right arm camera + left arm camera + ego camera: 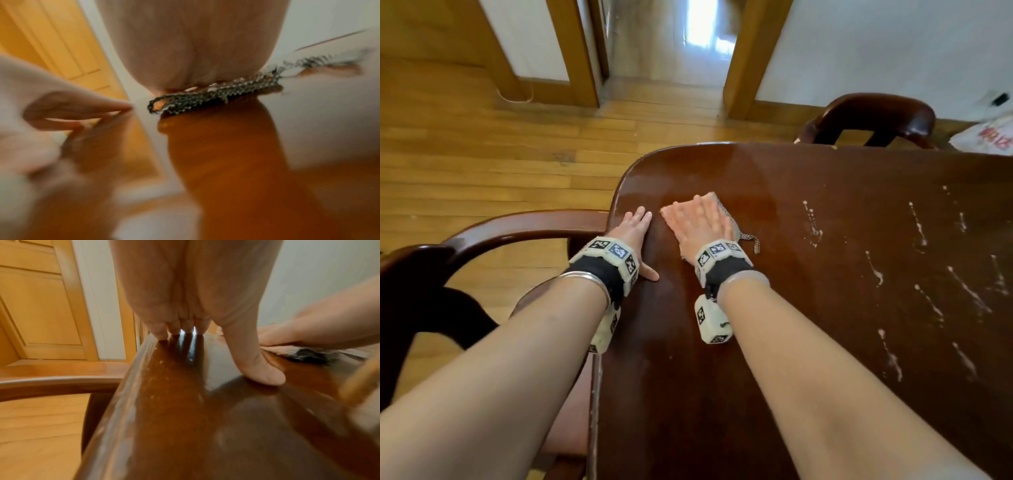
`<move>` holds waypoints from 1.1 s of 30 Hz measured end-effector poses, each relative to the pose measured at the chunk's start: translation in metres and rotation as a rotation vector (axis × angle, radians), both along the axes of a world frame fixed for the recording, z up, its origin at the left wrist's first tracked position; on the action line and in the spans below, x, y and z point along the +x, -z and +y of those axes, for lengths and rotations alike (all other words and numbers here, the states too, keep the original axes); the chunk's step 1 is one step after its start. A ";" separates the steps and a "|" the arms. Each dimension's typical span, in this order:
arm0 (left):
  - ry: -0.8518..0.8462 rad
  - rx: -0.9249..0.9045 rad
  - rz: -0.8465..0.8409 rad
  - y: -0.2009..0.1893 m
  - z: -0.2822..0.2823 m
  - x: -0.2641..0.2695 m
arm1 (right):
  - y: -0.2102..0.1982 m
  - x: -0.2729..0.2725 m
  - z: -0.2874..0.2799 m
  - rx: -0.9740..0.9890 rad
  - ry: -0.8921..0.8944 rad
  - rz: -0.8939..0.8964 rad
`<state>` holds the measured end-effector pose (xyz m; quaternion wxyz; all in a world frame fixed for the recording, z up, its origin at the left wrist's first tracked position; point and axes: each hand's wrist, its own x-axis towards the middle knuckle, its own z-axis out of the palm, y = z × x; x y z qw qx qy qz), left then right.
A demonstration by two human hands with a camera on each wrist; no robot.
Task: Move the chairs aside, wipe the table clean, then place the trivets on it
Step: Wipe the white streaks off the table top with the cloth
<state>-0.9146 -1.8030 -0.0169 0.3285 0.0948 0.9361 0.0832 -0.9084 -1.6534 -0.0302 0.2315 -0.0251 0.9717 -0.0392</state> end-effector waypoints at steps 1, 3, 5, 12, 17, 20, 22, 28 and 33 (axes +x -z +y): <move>-0.020 0.006 0.004 0.001 0.000 0.006 | 0.000 0.007 -0.009 -0.024 -0.041 0.010; -0.072 0.022 0.020 0.003 -0.001 0.017 | 0.005 0.028 -0.012 -0.036 -0.096 0.005; -0.115 0.039 0.031 0.005 -0.002 0.028 | 0.004 0.045 0.005 -0.013 -0.130 -0.022; -0.074 0.032 0.028 0.003 -0.010 0.054 | -0.007 0.057 0.009 -0.006 -0.016 -0.055; -0.072 0.007 0.011 0.002 -0.009 0.067 | -0.005 0.111 0.008 0.010 -0.260 -0.063; -0.090 0.008 -0.003 0.002 -0.008 0.077 | -0.012 0.113 0.039 0.026 -0.135 -0.094; -0.104 0.012 -0.001 0.001 -0.007 0.079 | -0.015 0.107 0.040 0.018 -0.005 -0.100; -0.123 -0.006 0.017 0.001 -0.002 0.079 | -0.004 0.151 0.014 -0.045 -0.210 -0.071; -0.139 -0.005 0.022 0.000 -0.004 0.085 | -0.004 0.146 0.036 0.006 -0.146 -0.099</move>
